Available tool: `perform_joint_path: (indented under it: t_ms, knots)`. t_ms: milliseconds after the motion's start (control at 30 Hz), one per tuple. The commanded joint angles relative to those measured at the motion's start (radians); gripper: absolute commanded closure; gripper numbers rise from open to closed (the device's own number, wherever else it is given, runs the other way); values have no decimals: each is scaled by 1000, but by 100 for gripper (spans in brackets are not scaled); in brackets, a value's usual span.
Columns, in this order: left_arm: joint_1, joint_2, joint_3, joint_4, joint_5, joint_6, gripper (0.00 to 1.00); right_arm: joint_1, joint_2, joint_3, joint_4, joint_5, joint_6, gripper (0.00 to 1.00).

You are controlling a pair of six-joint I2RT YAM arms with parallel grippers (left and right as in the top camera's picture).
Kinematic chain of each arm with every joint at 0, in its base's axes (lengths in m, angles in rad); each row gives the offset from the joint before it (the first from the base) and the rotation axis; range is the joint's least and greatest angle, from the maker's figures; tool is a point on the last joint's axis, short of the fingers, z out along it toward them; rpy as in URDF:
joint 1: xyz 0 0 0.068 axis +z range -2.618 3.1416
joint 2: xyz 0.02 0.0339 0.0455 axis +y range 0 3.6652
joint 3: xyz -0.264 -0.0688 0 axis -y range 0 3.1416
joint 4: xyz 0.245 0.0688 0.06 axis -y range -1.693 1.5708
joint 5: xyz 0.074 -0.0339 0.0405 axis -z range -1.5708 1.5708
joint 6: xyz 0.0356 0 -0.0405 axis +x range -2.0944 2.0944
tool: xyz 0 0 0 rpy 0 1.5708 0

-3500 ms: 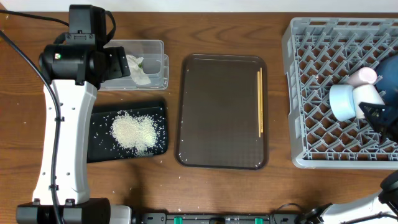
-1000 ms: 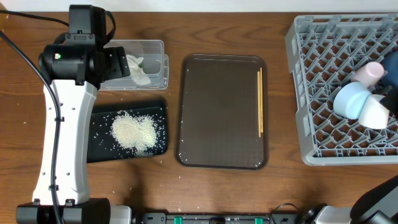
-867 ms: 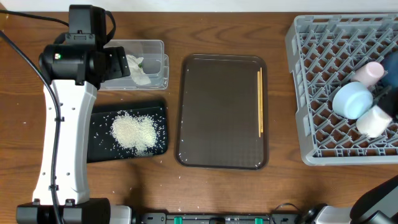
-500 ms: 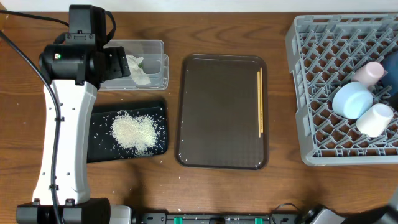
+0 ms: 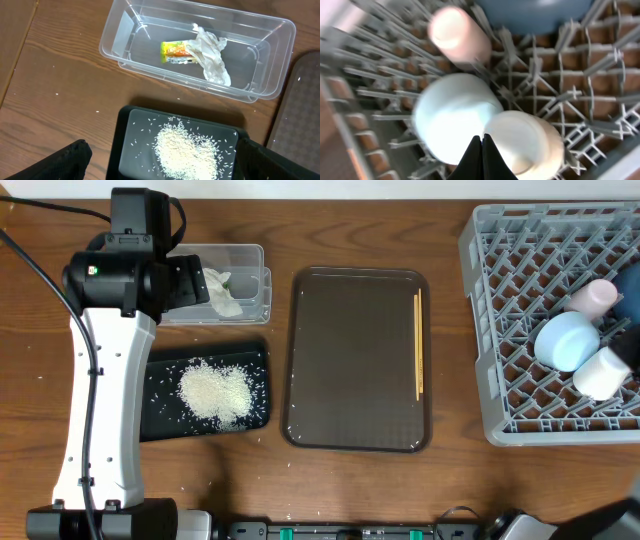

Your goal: Sort waste into correct bins and load items into the dishwasher rack

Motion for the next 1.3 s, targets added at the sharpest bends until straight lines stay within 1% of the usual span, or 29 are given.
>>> perform_joint_path:
  t_ms: [0,567,733,900,967,1067,1133,1267]
  knots:
    - [4,-7,-1,-3,-9,10,4,13,37,10,-19,67,8,99]
    - [4,-7,-1,-3,-9,10,4,11,53,10,-135,72,16,99]
    - [4,-7,-1,-3,-9,10,4,12,6,11,-111,-68,24,99]
    - [4,-7,-1,-3,-9,10,4,14,-47,11,-9,-227,25,98]
    - [4,-7,-1,-3,-9,10,4,18,-47,11,6,-216,24,99]
    - [4,-7,-1,-3,-9,10,4,38,-36,10,6,-137,24,99]
    - [4,-7,-1,-3,-9,10,4,63,-19,10,11,-93,23,99]
    - [4,-7,-1,-3,-9,10,4,121,29,10,26,-67,20,99]
